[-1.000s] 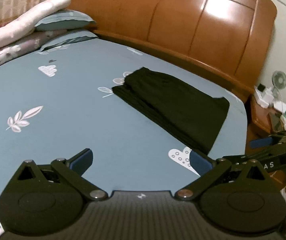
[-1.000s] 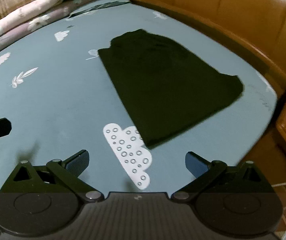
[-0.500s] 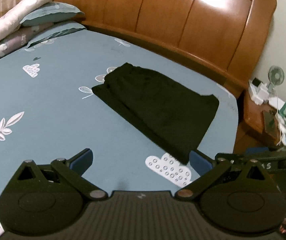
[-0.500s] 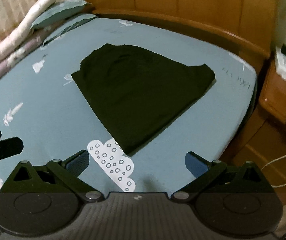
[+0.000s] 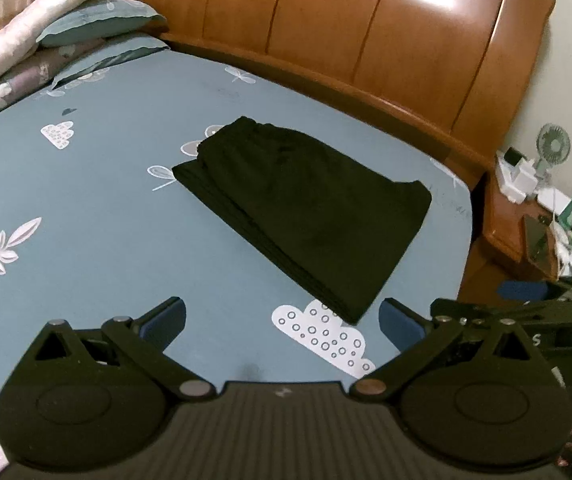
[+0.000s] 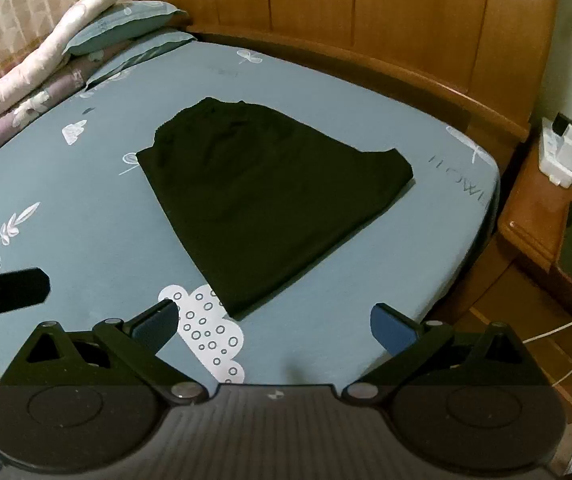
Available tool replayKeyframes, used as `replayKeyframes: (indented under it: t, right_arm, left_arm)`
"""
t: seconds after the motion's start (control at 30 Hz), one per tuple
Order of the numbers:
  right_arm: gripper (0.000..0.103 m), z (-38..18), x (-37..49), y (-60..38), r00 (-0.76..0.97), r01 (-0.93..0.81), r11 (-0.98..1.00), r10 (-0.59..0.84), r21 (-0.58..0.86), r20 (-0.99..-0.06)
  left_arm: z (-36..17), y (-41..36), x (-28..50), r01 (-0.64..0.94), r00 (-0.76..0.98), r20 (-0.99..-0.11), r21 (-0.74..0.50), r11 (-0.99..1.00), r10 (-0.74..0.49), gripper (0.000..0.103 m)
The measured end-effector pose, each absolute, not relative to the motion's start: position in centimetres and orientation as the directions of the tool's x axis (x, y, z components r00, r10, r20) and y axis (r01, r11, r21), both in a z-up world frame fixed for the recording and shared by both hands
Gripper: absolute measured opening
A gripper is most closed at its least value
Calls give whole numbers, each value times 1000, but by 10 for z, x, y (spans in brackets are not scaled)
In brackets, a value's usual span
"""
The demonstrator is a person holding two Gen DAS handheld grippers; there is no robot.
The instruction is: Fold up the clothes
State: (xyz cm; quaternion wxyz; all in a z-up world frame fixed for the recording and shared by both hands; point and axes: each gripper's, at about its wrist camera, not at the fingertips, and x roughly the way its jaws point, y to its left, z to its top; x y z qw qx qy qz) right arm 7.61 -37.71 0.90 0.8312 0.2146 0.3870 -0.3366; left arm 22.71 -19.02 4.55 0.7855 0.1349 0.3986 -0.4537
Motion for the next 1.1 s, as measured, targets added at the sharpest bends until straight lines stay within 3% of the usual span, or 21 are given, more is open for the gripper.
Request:
replayKeyframes:
  t: [1.1]
  right_arm:
    - [103, 8, 79, -376, 442, 743, 668, -427, 55, -789]
  left_arm:
    - [33, -208, 227, 840, 205, -793, -158, 519, -574, 102]
